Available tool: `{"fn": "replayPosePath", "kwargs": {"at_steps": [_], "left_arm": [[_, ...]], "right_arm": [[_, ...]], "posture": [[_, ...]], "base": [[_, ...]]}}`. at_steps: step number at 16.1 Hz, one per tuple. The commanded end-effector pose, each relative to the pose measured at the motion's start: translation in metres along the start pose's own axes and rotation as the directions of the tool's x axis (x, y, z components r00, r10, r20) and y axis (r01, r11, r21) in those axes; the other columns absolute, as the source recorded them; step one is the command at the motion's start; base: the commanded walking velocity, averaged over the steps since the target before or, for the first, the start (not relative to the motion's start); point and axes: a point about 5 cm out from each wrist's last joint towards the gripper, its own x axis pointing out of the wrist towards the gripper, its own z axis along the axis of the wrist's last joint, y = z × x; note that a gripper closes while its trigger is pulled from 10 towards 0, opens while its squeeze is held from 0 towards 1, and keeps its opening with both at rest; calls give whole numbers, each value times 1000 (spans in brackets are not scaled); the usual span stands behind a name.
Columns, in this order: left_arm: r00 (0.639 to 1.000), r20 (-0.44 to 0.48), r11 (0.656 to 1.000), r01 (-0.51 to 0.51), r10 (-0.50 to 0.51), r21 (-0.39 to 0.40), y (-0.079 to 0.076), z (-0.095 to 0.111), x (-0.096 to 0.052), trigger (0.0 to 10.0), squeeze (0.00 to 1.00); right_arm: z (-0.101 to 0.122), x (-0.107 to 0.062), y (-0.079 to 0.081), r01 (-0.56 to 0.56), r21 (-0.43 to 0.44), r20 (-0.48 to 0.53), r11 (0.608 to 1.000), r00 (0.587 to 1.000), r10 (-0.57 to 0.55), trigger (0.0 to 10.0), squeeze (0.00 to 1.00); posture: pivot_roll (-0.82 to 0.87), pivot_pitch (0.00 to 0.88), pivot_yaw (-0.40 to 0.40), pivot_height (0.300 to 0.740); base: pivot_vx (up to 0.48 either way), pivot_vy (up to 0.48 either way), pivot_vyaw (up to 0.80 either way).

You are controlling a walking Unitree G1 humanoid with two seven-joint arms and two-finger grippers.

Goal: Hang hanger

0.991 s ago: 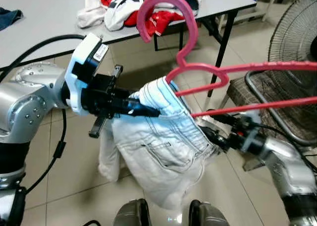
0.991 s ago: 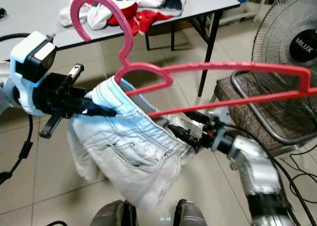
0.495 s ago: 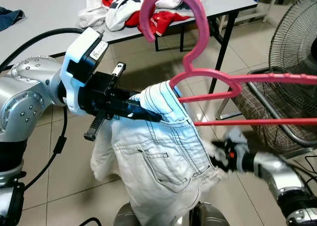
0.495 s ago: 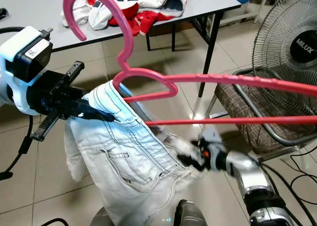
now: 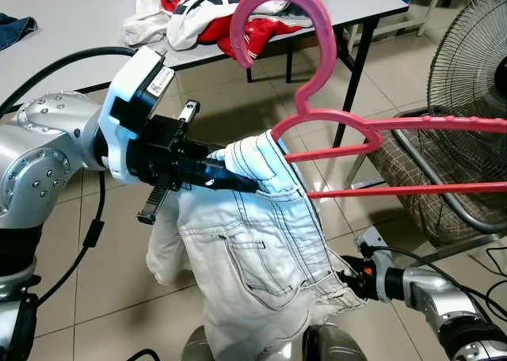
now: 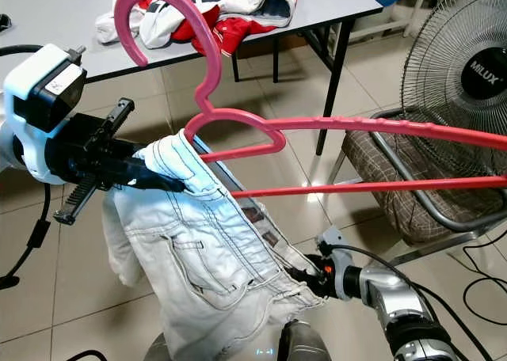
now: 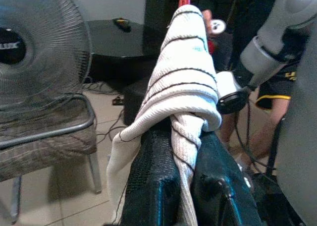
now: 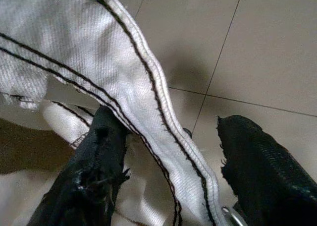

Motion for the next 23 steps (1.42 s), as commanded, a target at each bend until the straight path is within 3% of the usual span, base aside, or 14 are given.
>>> {"fn": "replayPosePath", "kwargs": {"at_steps": [1,7,11,15,18,20,23], "left_arm": [[999,11,997,-40,40,66,-2,8,-8,0,0],[988,10,988,-152,152,27,-5,-9,-16,0,0],[980,-12,980,-197,198,10,-7,-18,-22,0,0],[953,-87,956,-292,291,-1,-10,-38,-31,0,0],[939,-122,945,-326,322,-9,-12,-47,-33,0,0],[913,-199,932,-363,355,-4,-18,-65,-35,0,0],[911,-161,923,-385,378,-9,-19,-67,-33,0,0]], "right_arm": [[-13,-3,1,9,47,-17,999,1000,-8,0,0],[-12,-4,0,51,115,70,992,996,-60,0,0],[-15,-6,-1,66,113,72,991,995,-74,0,0],[4,-17,-17,197,182,190,963,954,-231,0,0],[17,-20,-23,241,196,233,951,930,-284,0,0],[37,-23,-30,271,200,284,942,904,-321,0,0],[47,-22,-30,259,181,306,949,902,-305,0,0]], "posture": [[-7,171,77,740],[-12,161,63,740],[-15,160,58,740],[-20,156,57,740],[-24,152,58,740],[-24,151,53,740],[-23,153,46,740]], "base": [[0,0,0],[0,0,0],[0,0,0],[0,0,0],[0,0,0],[0,0,0],[0,0,0]]}}
